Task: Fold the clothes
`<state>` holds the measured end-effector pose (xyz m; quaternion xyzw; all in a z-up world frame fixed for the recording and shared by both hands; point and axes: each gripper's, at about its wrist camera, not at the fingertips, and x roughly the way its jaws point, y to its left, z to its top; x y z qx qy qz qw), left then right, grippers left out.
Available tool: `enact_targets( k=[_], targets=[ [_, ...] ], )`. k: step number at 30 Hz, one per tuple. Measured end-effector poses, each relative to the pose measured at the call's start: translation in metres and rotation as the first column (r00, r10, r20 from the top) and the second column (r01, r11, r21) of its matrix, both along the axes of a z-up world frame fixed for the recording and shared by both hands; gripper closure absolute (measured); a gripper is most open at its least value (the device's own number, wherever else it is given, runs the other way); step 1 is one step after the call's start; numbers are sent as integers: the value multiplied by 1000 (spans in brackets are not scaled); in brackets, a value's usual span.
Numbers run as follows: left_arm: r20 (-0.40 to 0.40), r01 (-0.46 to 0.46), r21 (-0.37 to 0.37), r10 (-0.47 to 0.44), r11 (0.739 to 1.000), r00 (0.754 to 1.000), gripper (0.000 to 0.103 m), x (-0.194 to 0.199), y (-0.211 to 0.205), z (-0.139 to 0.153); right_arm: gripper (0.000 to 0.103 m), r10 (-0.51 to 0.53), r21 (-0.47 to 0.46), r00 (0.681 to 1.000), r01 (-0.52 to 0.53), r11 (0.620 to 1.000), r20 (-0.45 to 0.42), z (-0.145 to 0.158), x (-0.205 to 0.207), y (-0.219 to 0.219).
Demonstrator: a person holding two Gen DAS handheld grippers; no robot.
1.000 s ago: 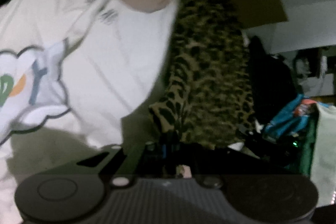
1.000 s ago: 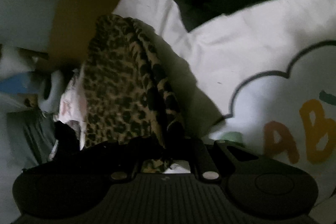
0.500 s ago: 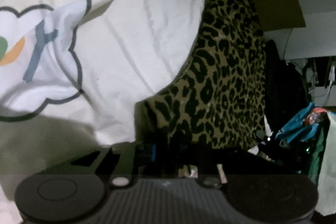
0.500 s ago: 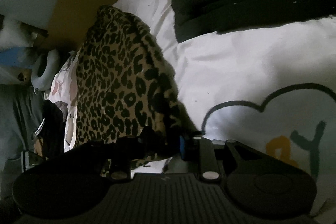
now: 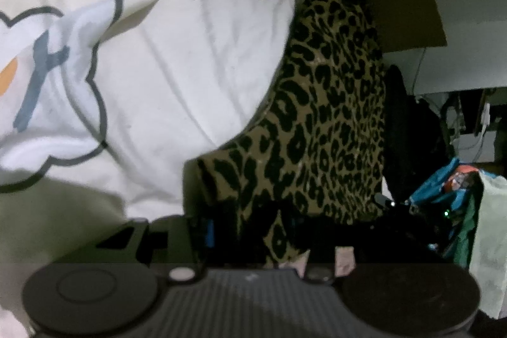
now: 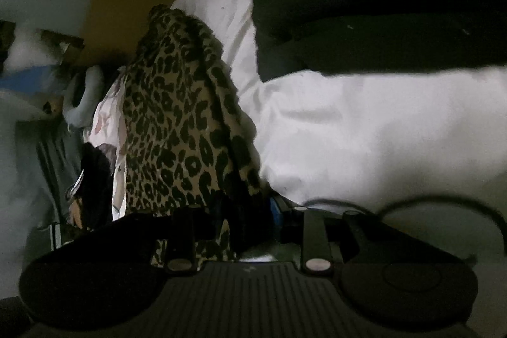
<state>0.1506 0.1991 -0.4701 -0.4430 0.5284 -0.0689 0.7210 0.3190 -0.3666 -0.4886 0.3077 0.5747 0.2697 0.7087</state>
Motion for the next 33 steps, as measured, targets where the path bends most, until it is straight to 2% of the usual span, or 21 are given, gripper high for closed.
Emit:
enact_targets(
  k=[4, 6, 10, 12, 13, 16, 17, 24, 28, 33],
  targets=[
    [-12, -21, -18, 21, 1000, 1000, 68, -1, 2, -4, 67, 60, 4, 998, -60, 998, 8, 2, 11, 10],
    [-18, -19, -18, 19, 1000, 1000, 74, 1, 3, -5, 67, 61, 22, 998, -61, 998, 12, 3, 16, 13],
    [-30, -21, -14, 21, 1000, 999, 80, 3, 3, -7, 68, 81, -1, 996, -81, 997, 33, 6, 20, 22],
    [-37, -19, -6, 19, 1000, 999, 84, 5, 1, -7, 77, 91, -18, 995, -90, 996, 38, 6, 20, 24],
    [-42, -15, 0, 15, 1000, 999, 86, 6, 1, -7, 85, 91, -30, 995, -90, 995, 32, 6, 19, 22],
    [-55, -2, 20, 3, 1000, 998, 94, 10, -1, -5, 98, 75, -53, 997, -73, 996, 32, 13, 17, 24],
    [-59, 5, 31, -4, 1000, 998, 97, 12, -2, -2, 99, 71, -66, 997, -68, 995, 37, 16, 16, 26],
    [-64, 47, 130, -39, 990, 997, 99, 20, -9, 36, 102, 43, -152, 997, -33, 988, 67, 43, 9, 40],
    [-46, 50, 158, -43, 986, 998, 99, 15, -13, 60, 102, -18, -131, 998, 26, 991, 62, 65, 8, 37],
    [-12, 20, 178, -18, 984, 1000, 99, 9, -13, 86, 102, -31, -116, 995, 42, 992, 99, 96, -1, 39]
  ],
)
